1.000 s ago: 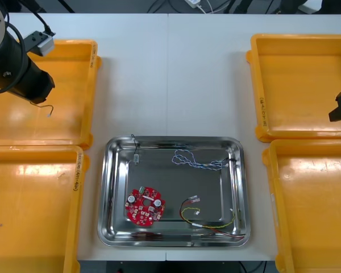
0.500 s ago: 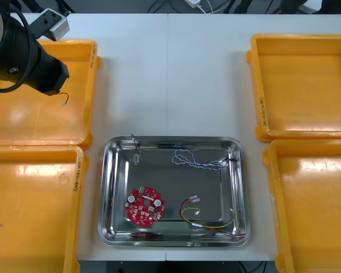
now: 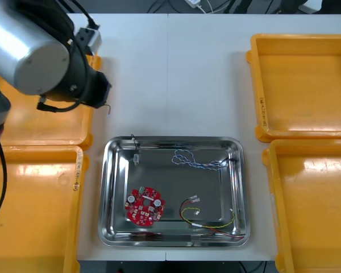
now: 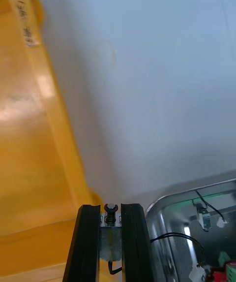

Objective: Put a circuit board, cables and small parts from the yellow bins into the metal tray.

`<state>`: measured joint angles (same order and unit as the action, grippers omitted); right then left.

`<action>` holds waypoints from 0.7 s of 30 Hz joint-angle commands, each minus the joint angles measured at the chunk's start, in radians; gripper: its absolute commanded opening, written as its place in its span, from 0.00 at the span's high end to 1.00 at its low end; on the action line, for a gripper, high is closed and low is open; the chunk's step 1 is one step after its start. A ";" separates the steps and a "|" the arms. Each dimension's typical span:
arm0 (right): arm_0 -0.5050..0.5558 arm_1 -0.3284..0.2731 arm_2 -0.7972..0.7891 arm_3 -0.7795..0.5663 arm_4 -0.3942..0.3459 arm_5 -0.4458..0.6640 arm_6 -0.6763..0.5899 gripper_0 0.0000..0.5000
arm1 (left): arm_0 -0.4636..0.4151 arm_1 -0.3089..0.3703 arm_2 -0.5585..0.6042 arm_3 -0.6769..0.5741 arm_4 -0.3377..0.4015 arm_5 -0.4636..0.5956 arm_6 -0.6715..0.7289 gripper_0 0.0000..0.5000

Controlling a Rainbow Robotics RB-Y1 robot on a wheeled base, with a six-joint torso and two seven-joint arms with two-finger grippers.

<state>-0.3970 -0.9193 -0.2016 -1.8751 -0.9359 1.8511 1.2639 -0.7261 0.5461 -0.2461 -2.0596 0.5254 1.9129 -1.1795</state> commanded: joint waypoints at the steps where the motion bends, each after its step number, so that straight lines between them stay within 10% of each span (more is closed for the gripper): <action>1: 0.009 -0.046 -0.036 -0.007 0.014 -0.009 -0.029 0.00 | 0.001 -0.063 -0.070 -0.033 -0.015 0.007 0.178 1.00; 21: 0.012 -0.042 -0.047 -0.007 -0.015 0.004 -0.057 0.00 | 0.077 -0.123 -0.320 -0.031 -0.061 0.003 0.488 1.00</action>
<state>-0.3949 -0.9194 -0.2118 -1.8750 -0.9374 1.8525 1.2501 -0.6740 0.4505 -0.5316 -2.0602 0.4878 1.9133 -0.6883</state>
